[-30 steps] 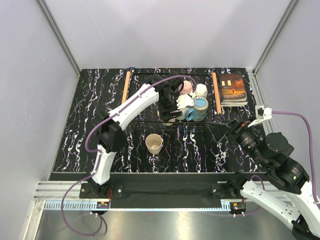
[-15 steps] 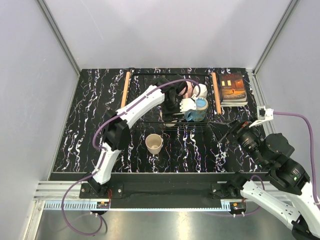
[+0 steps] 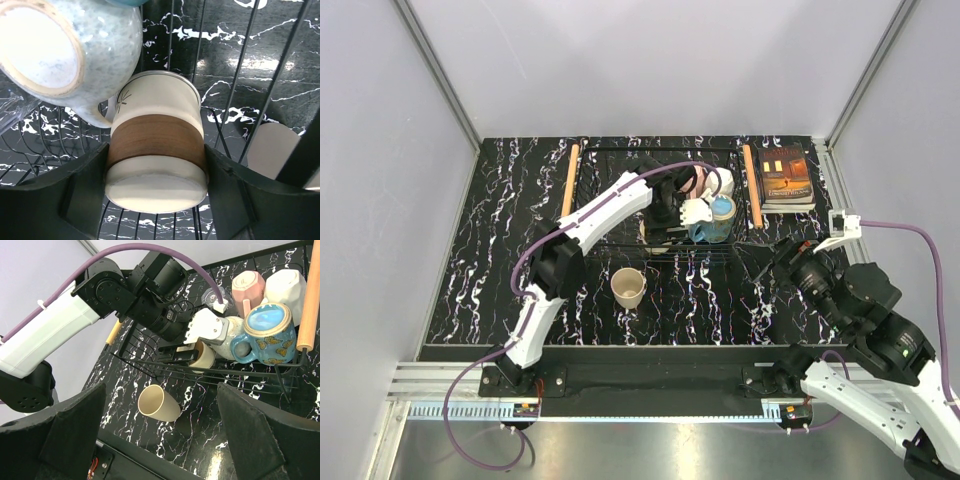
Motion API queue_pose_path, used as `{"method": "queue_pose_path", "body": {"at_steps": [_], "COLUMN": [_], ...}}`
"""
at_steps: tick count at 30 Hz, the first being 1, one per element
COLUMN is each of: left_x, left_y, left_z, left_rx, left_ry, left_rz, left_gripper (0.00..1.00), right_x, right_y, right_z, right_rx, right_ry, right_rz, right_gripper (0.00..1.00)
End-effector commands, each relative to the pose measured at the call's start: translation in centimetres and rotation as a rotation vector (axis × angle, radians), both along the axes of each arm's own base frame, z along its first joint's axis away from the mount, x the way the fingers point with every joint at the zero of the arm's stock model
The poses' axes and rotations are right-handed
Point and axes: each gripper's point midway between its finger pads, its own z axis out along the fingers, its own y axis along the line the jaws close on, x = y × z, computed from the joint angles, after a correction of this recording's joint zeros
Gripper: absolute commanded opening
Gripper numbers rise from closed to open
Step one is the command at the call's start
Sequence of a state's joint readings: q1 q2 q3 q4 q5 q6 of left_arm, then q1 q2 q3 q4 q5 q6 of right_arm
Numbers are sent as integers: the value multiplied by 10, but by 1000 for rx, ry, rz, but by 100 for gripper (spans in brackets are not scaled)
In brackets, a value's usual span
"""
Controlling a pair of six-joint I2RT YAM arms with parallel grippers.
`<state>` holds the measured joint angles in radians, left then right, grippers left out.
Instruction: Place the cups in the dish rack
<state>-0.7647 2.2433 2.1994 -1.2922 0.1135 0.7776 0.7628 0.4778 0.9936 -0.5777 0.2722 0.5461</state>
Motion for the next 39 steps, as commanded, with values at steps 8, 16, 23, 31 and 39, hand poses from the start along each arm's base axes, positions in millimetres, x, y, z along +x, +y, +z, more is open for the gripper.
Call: {"method": "queue_pose_path", "body": {"at_steps": [8,16,23,31,39], "left_x": [-7,-9,-5,-16,-25], "left_y": [-17,-21,15,101,138], "left_z": [36,106,245,237,150], "left_rx": [-116,-312,-751,-812,-721], "left_ry": [-26,-65,-171,-169,-46], "left_rz": [63,122,358,614,881], "left_gripper": [99,99,99,99,98], "right_x": [6,12,25,24,-6], "right_y": [1,10,59,140,230], "right_z": [-4,-20,-72,-114,-135], "right_rx": [-29,-103,-327,-461,-635], "right_ry": [6,52,173,267,220], "right_rz": [-14,8,213,499,728], "right_gripper": [100,100,100,76,77]}}
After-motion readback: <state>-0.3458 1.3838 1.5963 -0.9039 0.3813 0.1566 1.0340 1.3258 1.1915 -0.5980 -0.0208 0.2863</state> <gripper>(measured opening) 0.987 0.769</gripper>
